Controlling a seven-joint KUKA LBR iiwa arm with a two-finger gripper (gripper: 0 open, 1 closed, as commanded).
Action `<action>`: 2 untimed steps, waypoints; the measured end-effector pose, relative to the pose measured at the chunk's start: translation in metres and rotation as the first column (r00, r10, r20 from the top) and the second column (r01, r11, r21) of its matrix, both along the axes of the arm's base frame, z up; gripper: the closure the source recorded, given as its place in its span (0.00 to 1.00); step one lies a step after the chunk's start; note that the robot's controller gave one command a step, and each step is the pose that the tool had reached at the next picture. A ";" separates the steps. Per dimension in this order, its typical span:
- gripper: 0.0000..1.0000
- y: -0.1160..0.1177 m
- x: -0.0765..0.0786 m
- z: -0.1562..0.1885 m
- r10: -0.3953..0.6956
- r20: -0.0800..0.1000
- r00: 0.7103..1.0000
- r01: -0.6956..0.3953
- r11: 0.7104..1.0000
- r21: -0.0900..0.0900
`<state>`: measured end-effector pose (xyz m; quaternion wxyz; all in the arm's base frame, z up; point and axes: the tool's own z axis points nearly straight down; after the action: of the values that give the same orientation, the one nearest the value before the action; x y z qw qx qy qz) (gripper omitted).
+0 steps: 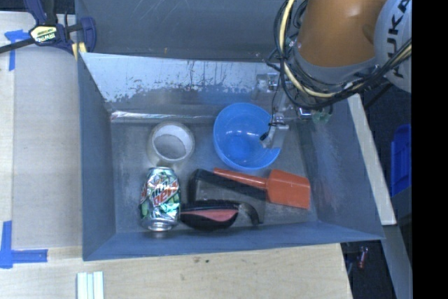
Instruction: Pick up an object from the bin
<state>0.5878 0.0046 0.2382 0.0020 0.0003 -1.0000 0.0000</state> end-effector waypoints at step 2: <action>0.00 0.021 -0.054 -0.142 -0.104 0.010 0.994 0.104 0.995 -0.001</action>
Offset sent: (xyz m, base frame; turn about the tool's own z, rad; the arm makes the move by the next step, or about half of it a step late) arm -0.0648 0.0255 -0.1682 0.1205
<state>0.5335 0.0254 0.0959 -0.0028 -0.0520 -0.9986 0.0004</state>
